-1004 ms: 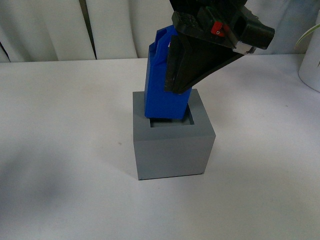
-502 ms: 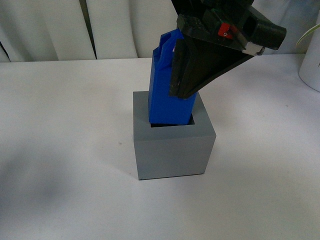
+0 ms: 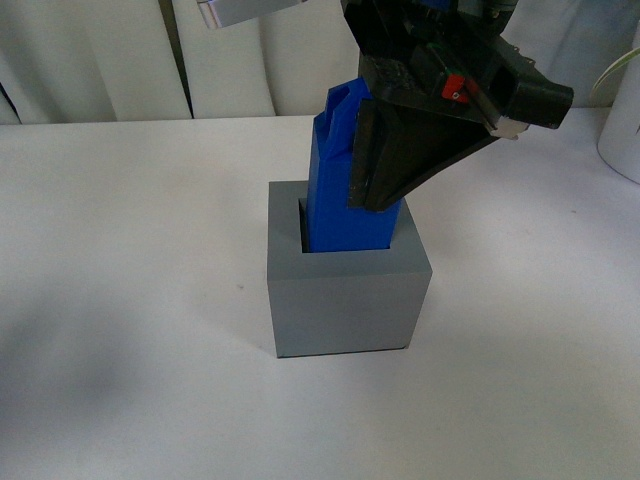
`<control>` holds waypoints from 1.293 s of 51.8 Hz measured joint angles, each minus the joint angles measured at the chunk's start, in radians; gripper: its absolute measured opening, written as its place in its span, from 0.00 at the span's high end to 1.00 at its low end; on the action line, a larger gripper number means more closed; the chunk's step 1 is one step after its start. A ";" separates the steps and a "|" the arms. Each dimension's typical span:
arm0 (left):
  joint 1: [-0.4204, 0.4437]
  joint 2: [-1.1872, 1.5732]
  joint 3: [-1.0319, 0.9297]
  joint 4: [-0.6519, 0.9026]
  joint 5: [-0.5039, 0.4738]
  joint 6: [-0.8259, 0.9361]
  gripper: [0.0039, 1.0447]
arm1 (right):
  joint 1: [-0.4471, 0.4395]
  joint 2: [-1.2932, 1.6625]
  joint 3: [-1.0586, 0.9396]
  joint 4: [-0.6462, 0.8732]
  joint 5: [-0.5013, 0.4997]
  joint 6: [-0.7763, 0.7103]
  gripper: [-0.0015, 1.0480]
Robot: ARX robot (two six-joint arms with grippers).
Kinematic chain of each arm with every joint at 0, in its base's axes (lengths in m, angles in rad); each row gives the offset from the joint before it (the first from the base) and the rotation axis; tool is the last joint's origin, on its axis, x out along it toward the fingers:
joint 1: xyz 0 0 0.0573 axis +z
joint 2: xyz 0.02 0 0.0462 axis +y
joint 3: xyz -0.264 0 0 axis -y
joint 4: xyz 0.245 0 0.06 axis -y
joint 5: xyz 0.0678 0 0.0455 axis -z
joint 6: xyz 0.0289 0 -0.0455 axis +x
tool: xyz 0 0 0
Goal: Insert blue part into gray base
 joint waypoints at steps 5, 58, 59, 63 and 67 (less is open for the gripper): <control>0.000 0.000 0.000 0.000 0.000 0.000 0.06 | 0.002 0.000 -0.013 0.008 0.004 0.000 0.55; 0.000 0.000 0.000 0.000 0.000 0.000 0.06 | -0.300 -0.670 -0.721 0.738 -0.476 0.323 0.07; 0.000 0.000 0.000 0.000 0.000 0.000 0.06 | -0.307 -0.693 -0.752 0.779 -0.478 0.350 0.07; 0.000 0.000 0.000 0.000 0.000 0.000 0.06 | -0.337 -0.796 -0.915 0.994 -0.455 0.496 0.07; 0.000 0.000 0.000 0.000 0.000 0.000 0.06 | -0.354 -0.872 -1.067 1.217 -0.387 0.638 0.07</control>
